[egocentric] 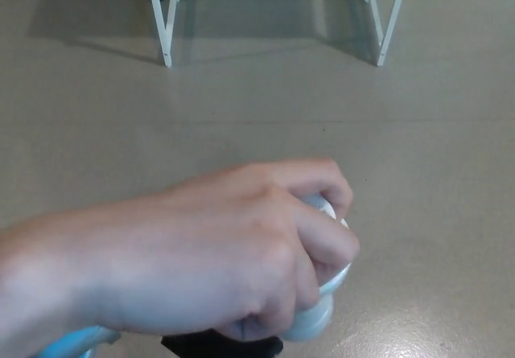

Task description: The robot picks up a bottle from a person using its left hand and walk towards the table in frontand put the bottle on the table.

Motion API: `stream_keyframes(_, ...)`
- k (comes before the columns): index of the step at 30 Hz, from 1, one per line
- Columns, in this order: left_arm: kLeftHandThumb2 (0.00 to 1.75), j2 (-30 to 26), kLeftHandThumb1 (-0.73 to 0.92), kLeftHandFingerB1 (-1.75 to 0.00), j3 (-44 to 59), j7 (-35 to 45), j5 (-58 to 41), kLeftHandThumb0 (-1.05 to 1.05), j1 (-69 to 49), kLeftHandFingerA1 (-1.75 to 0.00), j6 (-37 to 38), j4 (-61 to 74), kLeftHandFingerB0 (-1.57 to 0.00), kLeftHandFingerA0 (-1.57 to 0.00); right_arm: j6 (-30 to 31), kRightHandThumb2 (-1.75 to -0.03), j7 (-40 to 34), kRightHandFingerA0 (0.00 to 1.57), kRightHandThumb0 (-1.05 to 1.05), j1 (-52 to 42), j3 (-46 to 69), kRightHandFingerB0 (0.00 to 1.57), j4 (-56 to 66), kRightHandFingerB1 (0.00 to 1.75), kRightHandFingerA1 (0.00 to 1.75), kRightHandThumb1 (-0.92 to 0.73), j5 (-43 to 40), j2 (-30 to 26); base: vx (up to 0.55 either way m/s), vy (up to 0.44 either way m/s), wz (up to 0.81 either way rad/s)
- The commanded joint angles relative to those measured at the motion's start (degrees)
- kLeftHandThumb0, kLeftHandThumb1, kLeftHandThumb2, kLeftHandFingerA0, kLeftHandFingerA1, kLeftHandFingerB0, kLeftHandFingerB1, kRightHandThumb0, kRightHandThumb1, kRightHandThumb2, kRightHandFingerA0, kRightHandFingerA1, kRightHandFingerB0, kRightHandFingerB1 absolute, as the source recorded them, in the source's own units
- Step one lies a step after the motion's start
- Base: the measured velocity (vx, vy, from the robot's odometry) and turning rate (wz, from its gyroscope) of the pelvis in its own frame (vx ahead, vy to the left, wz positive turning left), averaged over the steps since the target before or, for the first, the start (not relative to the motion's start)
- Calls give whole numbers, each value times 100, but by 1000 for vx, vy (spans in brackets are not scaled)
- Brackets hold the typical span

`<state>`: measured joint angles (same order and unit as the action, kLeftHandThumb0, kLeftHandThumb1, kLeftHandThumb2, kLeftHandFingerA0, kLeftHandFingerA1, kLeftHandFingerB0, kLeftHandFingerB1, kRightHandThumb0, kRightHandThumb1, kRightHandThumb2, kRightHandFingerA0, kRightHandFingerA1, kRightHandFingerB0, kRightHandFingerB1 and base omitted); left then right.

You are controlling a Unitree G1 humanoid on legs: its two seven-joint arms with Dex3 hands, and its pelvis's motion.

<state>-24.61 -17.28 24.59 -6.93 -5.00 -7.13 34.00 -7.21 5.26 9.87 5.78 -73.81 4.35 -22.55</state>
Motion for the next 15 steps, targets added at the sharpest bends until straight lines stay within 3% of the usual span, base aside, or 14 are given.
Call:
stream_keyframes(1,74,194,47,0,-69,-256,423,-93,305,0,-548,-215,0,0,50,-58,4,70,-29,10,-5,51,-29,37,42,-61,31,-129,0,0,0)
stream_keyframes(6,77,328,50,0,-112,-366,706,-94,433,-2,-520,-405,0,0,76,-59,-13,70,-28,22,-14,51,-36,37,42,-62,35,-127,0,0,0)
stream_keyframes(7,77,393,49,0,-263,-508,1055,-81,593,-8,-477,-663,0,0,61,-58,7,70,-28,-9,-5,51,-37,38,43,-60,21,-112,0,0,0)
stream_keyframes(12,74,563,45,0,-599,-622,1544,-77,939,-15,-433,-1110,0,0,77,-59,-27,70,-29,18,-47,51,-51,37,42,-62,64,-91,0,0,0)
stream_keyframes(15,74,648,44,0,-744,-700,1771,-84,1080,-15,-644,-1208,0,0,75,-59,-41,70,-29,40,-69,51,-37,37,42,-62,71,-82,0,0,0)
